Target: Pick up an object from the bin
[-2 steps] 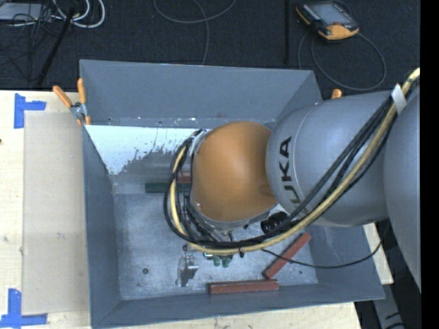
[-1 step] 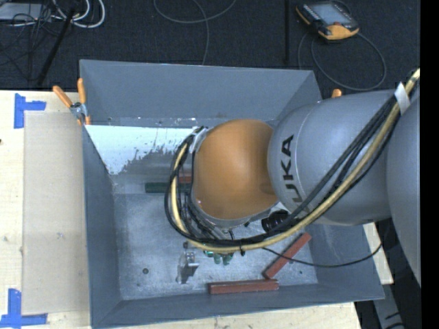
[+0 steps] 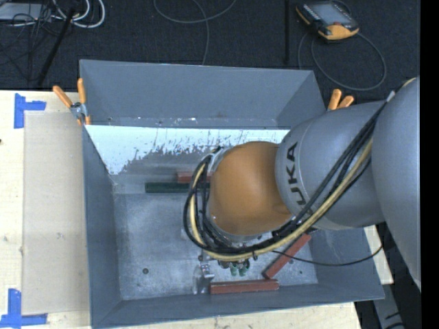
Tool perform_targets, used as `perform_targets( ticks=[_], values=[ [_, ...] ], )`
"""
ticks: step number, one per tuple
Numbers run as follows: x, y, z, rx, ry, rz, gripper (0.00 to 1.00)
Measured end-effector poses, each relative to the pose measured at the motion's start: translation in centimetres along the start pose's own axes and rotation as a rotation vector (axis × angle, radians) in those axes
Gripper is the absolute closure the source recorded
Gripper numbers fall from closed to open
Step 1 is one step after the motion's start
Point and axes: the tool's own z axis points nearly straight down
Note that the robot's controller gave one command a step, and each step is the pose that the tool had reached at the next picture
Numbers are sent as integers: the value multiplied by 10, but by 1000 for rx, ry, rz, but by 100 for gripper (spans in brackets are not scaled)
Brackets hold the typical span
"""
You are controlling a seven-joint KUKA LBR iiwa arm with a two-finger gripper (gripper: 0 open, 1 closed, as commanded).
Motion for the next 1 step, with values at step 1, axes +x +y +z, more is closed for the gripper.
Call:
perform_targets(
  ticks=[1],
  values=[
    [-2, -20, 21, 2, 8, 126, 0]
  ],
)
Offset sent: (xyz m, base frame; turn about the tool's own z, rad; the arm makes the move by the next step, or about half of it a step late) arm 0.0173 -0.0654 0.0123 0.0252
